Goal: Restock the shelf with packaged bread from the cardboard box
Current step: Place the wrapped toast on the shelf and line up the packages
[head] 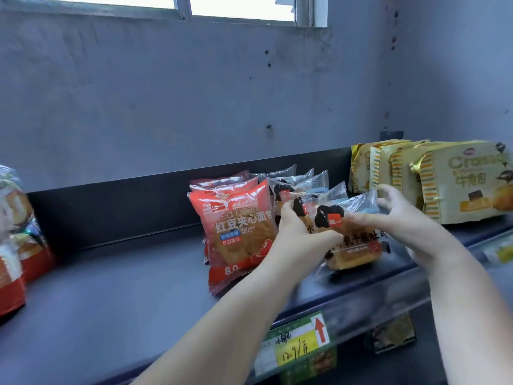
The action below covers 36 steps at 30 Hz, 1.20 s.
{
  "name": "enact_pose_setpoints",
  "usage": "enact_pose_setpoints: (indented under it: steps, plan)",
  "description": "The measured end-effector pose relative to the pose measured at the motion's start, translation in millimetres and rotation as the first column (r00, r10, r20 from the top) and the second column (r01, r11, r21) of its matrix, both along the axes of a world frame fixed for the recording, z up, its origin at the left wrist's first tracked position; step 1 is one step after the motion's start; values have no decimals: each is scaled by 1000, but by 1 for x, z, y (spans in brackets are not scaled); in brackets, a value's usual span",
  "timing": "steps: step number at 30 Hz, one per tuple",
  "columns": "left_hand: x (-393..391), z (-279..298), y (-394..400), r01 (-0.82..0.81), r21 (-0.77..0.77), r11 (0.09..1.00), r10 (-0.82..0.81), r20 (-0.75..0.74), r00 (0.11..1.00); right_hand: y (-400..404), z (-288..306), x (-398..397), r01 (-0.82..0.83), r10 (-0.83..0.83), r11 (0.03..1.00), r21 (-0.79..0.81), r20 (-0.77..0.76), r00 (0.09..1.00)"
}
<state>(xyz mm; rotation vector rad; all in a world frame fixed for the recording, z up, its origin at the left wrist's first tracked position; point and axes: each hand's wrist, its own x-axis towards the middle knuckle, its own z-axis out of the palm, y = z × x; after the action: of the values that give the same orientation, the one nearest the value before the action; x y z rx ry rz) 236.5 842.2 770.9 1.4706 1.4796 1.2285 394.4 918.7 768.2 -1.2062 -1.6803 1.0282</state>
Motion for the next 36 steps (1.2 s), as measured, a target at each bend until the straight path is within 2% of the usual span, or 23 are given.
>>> enact_pose_setpoints:
  steps: [3,8,12,19,22,25,28,30,33,36]
  plan:
    - [2,1,6,-39,-83,996,45,75,996,8,-4,5,-207,194,971,-115,-120,974]
    - [3,0,13,-48,-124,991,61,103,993,22,-11,4,-327,325,937,-122,-40,945]
    - [0,-4,20,-51,-97,994,59,85,995,24,-8,2,-368,368,929,-49,-13,930]
    - [7,-9,23,-9,-5,1000,9,42,999,28,-17,3,-318,320,948,36,-105,942]
    - [6,-6,20,-34,-5,999,34,38,999,28,-16,4,-368,366,930,10,-112,924]
    - [2,0,17,-64,22,998,64,3,998,30,-6,3,-268,269,963,27,-152,951]
    - [-1,10,10,-66,91,994,71,-51,996,35,17,4,-189,211,973,129,-186,960]
    - [-2,14,9,-78,146,986,92,-92,991,42,34,0,-200,220,963,180,-101,970]
    - [-4,23,10,-75,237,969,118,-171,978,59,64,-14,-255,232,949,187,136,963]
    - [-14,42,17,-119,318,940,213,-280,936,76,99,-34,-335,246,931,145,430,869]
